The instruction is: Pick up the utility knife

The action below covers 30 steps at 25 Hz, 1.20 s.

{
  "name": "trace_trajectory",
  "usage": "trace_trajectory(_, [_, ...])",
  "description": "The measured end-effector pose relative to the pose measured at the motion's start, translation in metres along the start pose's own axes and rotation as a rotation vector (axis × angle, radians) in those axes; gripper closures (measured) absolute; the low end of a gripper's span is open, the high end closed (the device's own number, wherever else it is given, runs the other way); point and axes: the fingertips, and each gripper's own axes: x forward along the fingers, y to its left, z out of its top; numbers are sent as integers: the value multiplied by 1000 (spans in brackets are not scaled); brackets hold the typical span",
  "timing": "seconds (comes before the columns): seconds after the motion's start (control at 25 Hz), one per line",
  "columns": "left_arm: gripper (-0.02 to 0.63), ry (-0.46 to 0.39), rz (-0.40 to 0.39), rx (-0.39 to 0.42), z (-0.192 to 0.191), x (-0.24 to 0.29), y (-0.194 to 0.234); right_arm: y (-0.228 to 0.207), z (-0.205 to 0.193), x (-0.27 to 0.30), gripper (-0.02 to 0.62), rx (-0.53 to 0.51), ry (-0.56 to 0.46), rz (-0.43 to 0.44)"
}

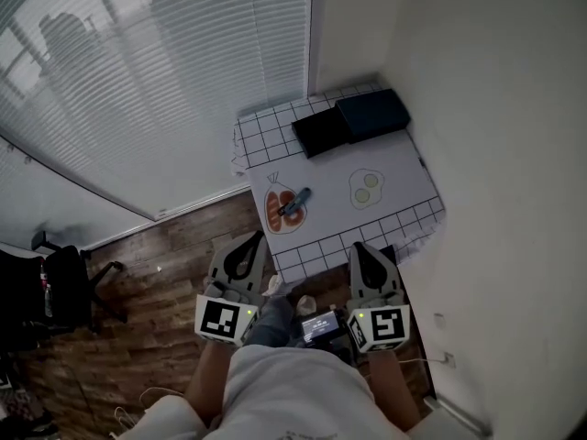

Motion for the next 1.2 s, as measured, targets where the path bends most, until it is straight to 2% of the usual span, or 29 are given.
trace_trajectory(0.48, [600, 85, -78, -21, -36, 64, 29, -16, -15, 51, 589, -2, 68, -33])
trace_trajectory(0.6, [598, 106, -82, -15, -52, 75, 39, -21, -23, 64, 589, 7, 82, -43])
trace_trajectory(0.8, [598, 160, -80, -55, -75, 91, 51, -27, -35, 83, 589, 13, 114, -50])
trace_trajectory(1.08, [598, 209, -102, -19, -105, 111, 58, -26, -52, 106, 589, 9, 148, -36])
trace_trajectory(1.2, [598, 239, -101, -50, -123, 118, 60, -28, -63, 113, 589, 16, 163, -36])
